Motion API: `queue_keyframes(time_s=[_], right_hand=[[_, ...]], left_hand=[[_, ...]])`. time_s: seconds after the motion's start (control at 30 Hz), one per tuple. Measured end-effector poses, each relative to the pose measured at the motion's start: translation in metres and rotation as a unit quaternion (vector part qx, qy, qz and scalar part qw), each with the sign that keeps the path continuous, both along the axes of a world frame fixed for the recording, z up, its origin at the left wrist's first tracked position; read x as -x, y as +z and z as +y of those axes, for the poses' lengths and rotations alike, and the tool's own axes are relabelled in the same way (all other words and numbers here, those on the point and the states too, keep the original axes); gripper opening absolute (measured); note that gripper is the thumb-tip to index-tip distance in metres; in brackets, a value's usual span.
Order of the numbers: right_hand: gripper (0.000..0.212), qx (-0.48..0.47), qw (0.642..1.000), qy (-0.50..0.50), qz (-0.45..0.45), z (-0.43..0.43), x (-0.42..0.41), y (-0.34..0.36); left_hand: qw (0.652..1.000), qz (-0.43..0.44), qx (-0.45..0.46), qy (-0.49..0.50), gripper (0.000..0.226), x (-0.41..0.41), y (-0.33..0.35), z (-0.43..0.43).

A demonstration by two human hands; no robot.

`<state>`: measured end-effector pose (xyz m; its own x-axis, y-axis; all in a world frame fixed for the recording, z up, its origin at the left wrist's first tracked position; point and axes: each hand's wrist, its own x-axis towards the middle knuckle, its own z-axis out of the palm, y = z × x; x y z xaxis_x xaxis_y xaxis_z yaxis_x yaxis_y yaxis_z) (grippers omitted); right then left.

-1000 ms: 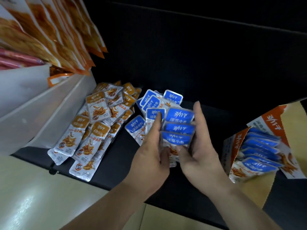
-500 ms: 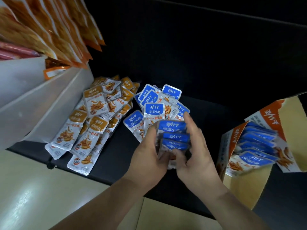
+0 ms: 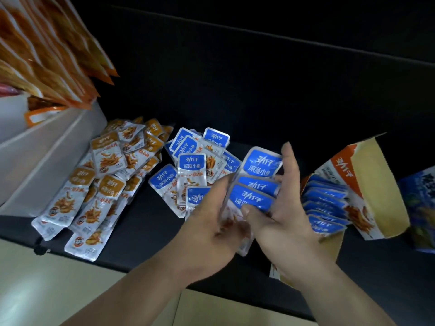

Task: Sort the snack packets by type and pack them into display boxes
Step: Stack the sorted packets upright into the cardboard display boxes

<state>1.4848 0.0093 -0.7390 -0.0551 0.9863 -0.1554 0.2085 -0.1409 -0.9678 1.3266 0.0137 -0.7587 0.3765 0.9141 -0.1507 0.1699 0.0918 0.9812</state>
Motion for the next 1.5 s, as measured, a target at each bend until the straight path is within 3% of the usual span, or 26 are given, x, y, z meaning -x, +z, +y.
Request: queue_keyframes(time_s=[0.1, 0.2, 0.5, 0.7, 0.87, 1.0, 1.13, 1.27, 1.43, 1.5], right_hand=[[0.115, 0.011, 0.999, -0.016, 0.039, 0.001, 0.002, -0.003], [0.112, 0.000, 0.998, -0.014, 0.053, 0.003, 0.003, 0.002], [0.098, -0.035, 0.998, 0.050, 0.010, 0.009, -0.009, 0.004], [0.087, -0.013, 0.995, 0.044, 0.085, 0.011, 0.004, -0.003], [0.074, 0.000, 0.991, 0.008, 0.131, 0.005, 0.027, -0.012], [0.093, 0.004, 0.992, -0.002, 0.124, 0.002, 0.030, -0.017], [0.079, -0.001, 0.991, 0.023, 0.130, -0.001, 0.024, -0.008], [0.069, -0.010, 0.998, 0.033, 0.051, 0.005, 0.000, 0.014], [0.095, -0.019, 0.993, 0.076, -0.091, -0.011, -0.040, 0.052], [0.090, -0.019, 0.989, 0.083, -0.118, -0.020, -0.056, 0.063]], left_hand=[[1.000, 0.001, 0.023, -0.019, 0.084, -0.007, 0.002, -0.003], [0.999, -0.007, 0.018, -0.029, 0.087, -0.005, 0.002, -0.002], [0.998, -0.012, 0.047, 0.032, 0.066, 0.016, -0.009, 0.000], [0.993, -0.046, 0.051, 0.092, 0.048, 0.021, -0.013, 0.005], [0.997, -0.032, 0.009, 0.075, 0.065, 0.016, -0.012, -0.005], [0.998, 0.034, -0.012, 0.052, 0.091, 0.014, -0.015, -0.010], [0.999, 0.043, -0.027, 0.015, 0.079, 0.015, -0.005, -0.005], [0.999, 0.029, -0.033, 0.012, 0.081, 0.007, 0.012, -0.007], [0.996, 0.044, -0.072, -0.007, 0.081, -0.013, 0.021, -0.017], [0.996, 0.050, -0.074, -0.021, 0.081, -0.024, 0.022, -0.022]])
